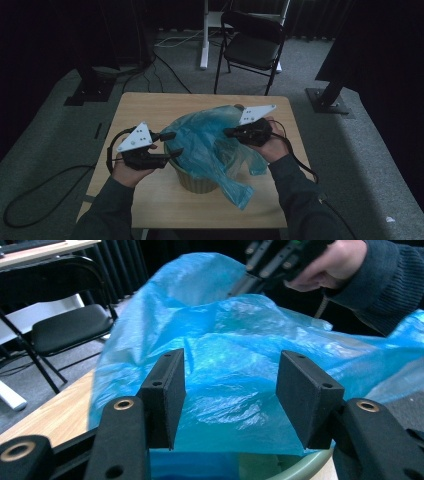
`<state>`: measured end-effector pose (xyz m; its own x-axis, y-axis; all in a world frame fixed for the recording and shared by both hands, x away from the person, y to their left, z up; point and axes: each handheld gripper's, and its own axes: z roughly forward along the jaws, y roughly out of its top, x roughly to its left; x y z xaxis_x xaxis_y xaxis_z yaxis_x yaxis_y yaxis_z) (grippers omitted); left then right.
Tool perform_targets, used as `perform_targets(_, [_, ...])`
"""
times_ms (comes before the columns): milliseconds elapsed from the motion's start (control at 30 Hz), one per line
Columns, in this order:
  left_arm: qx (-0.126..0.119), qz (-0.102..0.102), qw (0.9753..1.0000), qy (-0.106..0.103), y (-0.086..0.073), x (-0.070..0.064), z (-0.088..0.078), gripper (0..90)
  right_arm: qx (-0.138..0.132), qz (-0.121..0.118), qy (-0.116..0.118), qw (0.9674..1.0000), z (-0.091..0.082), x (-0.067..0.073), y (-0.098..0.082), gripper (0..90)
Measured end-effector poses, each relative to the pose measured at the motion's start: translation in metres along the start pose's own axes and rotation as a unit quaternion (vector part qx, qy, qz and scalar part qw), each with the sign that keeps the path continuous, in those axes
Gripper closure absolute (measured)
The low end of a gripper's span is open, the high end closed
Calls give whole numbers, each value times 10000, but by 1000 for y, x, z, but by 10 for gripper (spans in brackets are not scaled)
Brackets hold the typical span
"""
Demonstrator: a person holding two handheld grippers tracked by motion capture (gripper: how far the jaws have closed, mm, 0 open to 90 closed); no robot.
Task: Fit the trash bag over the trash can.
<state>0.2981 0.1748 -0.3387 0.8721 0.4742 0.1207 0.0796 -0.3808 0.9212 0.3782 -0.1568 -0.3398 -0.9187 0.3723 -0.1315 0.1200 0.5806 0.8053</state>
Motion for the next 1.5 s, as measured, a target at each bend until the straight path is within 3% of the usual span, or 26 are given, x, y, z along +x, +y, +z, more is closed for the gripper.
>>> perform_targets(167, [210,70,9998,17,-1,-3,10,476,24,138,-84,9999,1,-4,0,897])
perform_targets(433, [625,9,9969,474,-6,4,22,819,42,199,-12,9998,1,-6,0,897])
perform_targets(533, [657,-73,9957,642,-7,10,22,895,58,189,-3,9998,1,-6,0,897])
perform_targets(800, [634,-223,9937,898,-8,20,21,895,87,183,24,9998,4,-6,0,897])
perform_targets(1133, [429,-86,9959,796,13,20,24,591,104,159,69,9998,6,-5,2,897])
perform_targets(1300, [443,-58,9954,844,25,24,30,482,144,110,156,9997,8,-3,3,896])
perform_targets(1400, [578,-81,9950,806,26,30,36,526,139,81,196,9997,9,-2,4,896])
perform_targets(1500, [833,-126,9926,873,23,35,45,709,139,49,221,9996,10,-1,5,895])
